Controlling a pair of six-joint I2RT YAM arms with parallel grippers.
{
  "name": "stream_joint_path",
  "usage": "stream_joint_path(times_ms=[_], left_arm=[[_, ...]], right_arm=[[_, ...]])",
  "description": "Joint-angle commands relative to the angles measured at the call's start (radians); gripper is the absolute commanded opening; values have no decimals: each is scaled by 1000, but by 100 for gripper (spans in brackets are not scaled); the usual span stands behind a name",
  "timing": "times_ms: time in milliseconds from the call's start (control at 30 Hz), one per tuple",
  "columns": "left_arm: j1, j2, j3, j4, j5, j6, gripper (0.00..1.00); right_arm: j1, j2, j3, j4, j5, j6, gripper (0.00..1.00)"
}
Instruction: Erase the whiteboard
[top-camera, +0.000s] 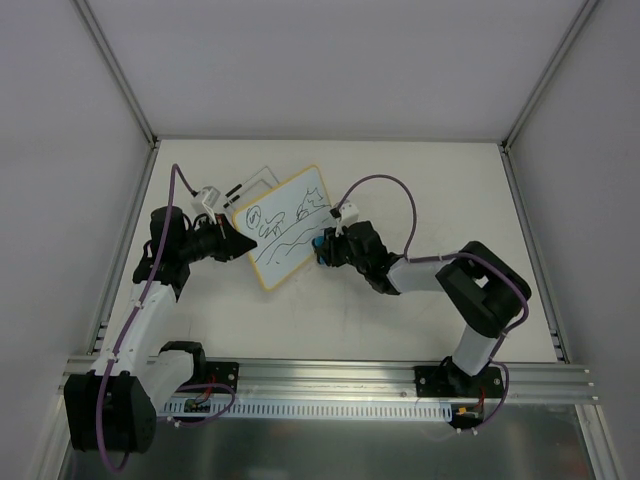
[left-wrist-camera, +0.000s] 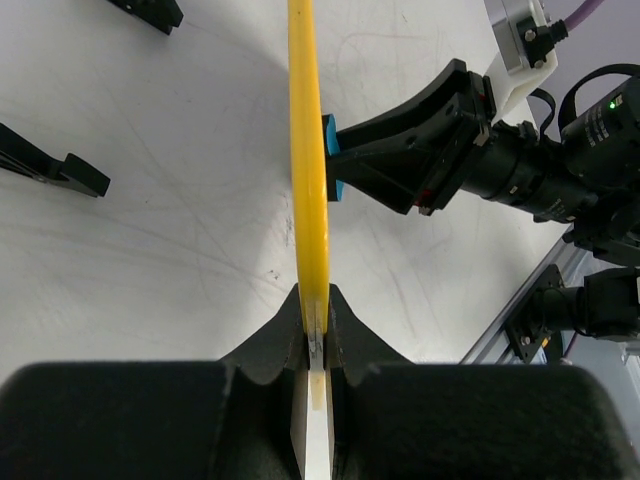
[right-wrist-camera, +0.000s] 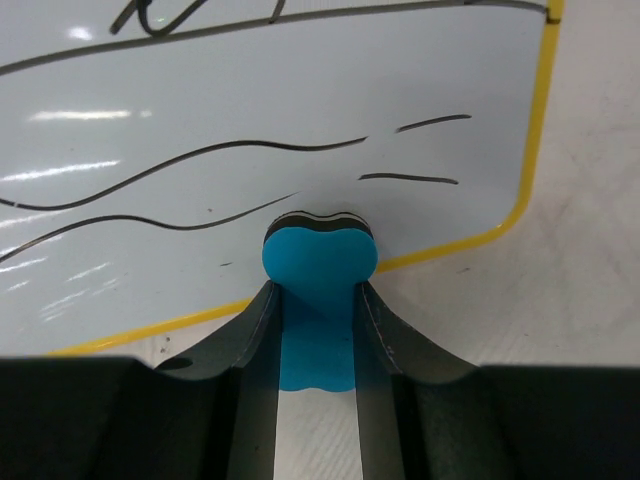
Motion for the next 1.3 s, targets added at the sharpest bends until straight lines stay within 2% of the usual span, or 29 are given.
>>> stream_joint_path(times_ms=[0, 267, 500, 867, 1100, 1133, 1267], left_arm=[[-16, -1, 12, -6, 115, -31, 0], [-18, -1, 12, -5, 115, -33, 0], [-16, 4, 12, -5, 118, -34, 0], [-16, 11, 12, -5, 122, -36, 0], [-16, 7, 11, -5, 116, -36, 0], [-16, 5, 11, -6, 115, -36, 0], [-16, 1, 11, -5, 115, -34, 0]], right_arm=[[-22, 2, 1, 41, 10, 8, 0], [9, 8, 14, 41, -62, 16, 0], [130, 5, 52, 52, -60, 26, 0], [259, -12, 236, 55, -23, -15, 0], [279, -1, 201, 55, 87, -12, 0], [270, 7, 163, 63, 149, -9, 0], [229, 27, 100, 101, 193, 44, 0]])
